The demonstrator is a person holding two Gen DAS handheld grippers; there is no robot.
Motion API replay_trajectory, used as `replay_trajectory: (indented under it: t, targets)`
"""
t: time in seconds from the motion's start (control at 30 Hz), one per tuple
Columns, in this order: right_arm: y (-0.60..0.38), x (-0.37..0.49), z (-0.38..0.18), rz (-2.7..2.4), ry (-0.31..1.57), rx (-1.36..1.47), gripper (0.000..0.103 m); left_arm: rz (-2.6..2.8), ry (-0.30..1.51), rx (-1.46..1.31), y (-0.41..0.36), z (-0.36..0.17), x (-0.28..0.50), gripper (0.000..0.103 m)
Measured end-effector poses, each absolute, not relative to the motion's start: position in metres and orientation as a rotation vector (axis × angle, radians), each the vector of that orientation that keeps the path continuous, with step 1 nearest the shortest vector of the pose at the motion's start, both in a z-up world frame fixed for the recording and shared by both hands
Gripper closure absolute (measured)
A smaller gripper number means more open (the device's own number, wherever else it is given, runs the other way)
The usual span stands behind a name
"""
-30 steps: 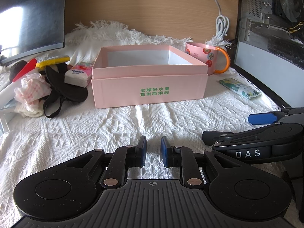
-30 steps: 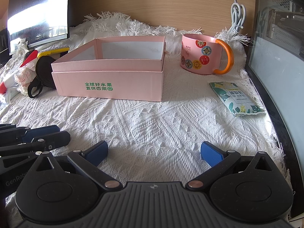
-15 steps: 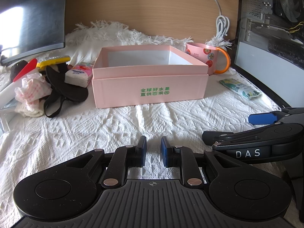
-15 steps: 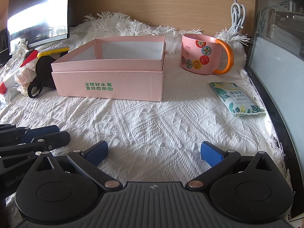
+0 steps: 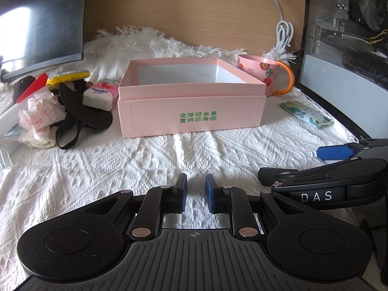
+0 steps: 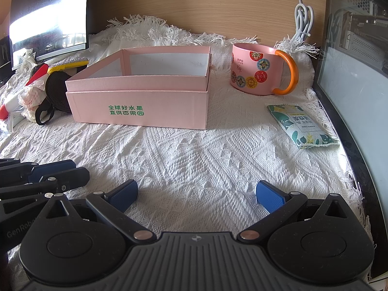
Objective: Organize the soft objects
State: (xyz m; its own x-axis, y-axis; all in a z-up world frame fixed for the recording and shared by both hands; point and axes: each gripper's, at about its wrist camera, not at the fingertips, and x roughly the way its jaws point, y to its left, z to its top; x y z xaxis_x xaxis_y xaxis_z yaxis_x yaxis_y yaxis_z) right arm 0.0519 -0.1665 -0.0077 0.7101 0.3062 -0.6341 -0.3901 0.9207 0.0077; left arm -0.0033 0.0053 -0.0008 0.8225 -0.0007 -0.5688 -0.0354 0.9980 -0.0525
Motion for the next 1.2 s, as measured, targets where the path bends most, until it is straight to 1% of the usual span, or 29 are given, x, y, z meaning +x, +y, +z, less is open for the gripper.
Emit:
replay_trajectory:
  t: [0.8,1.0,1.2]
  targets:
    - [-0.168,0.052,-0.007,0.394,0.682,-0.128,0.0,0.024,0.607,-0.038,0.0,-0.002,-0.003,0.083]
    - [-0.172,0.06,0.001,0.423,0.806,-0.156,0.0,0.0,0.624,-0.034,0.002,-0.001,0.0,0.083]
    - [-0.164,0.062,0.004,0.417,0.853,-0.193,0.0,-0.021,0.667,-0.117,0.023,0.007,0.004,0.083]
